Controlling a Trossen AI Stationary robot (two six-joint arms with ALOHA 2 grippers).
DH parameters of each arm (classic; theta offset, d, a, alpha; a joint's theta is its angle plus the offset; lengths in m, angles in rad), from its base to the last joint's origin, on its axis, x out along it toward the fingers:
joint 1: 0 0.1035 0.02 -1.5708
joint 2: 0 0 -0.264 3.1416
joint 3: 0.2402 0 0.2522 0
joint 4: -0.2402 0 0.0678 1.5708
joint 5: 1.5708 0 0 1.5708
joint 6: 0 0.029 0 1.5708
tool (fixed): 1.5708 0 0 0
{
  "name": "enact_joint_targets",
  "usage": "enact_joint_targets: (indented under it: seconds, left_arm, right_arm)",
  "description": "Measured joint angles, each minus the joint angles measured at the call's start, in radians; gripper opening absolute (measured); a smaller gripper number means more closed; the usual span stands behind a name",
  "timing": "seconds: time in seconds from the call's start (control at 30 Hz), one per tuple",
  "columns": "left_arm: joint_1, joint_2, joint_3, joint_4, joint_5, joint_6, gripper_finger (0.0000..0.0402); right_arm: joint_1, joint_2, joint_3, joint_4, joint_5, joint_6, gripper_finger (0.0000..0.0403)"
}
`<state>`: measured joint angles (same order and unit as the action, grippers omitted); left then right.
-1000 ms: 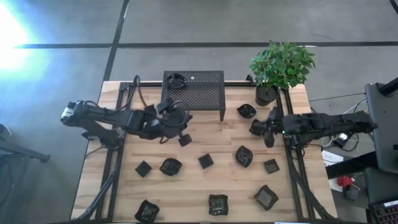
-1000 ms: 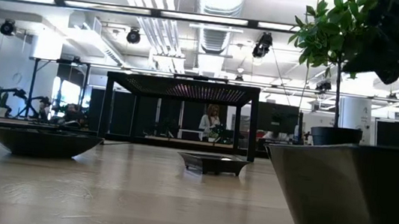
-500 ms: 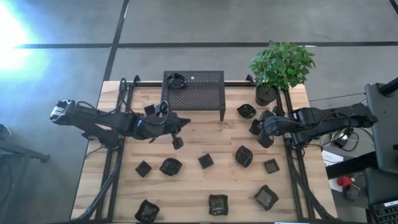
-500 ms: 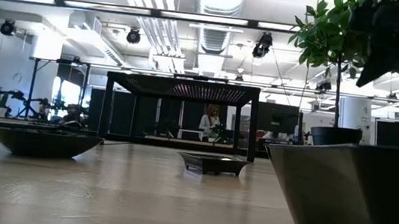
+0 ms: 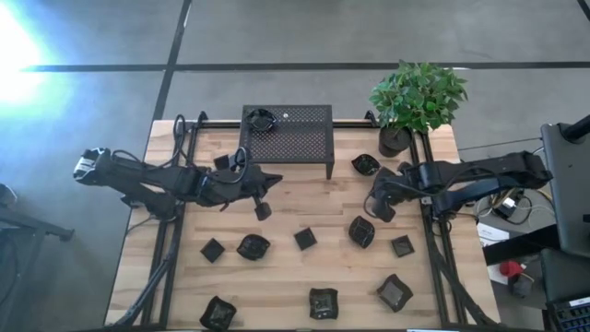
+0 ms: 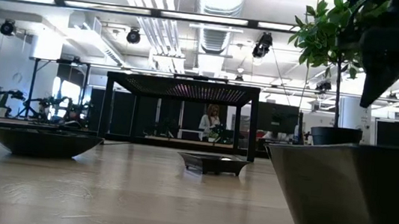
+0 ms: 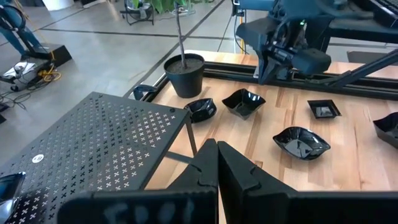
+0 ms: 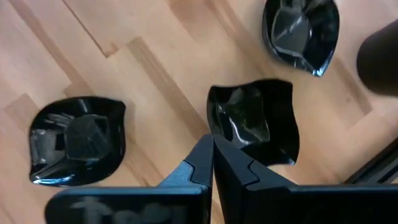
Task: Pick & Place Mini shaped plates
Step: Put the distorted square plate on the shelf
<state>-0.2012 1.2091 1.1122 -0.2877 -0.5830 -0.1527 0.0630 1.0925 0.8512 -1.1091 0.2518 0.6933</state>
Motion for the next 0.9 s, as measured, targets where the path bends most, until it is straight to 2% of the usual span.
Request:
enact_joint_targets:
  seconds: [0.63,0.9]
  left_arm:
    - [0.000,0.000,0.014,0.004,0.010,0.000,0.0000]
    - [0.000,0.001,0.015,0.004,0.011,0.000,0.0000]
  right_arm:
    - [-0.038,0.033,-0.001,0.015,-0.023,-0.065,0.0011]
    - [-0.038,0.068,-0.003,0.023,-0.021,-0.072,0.0064]
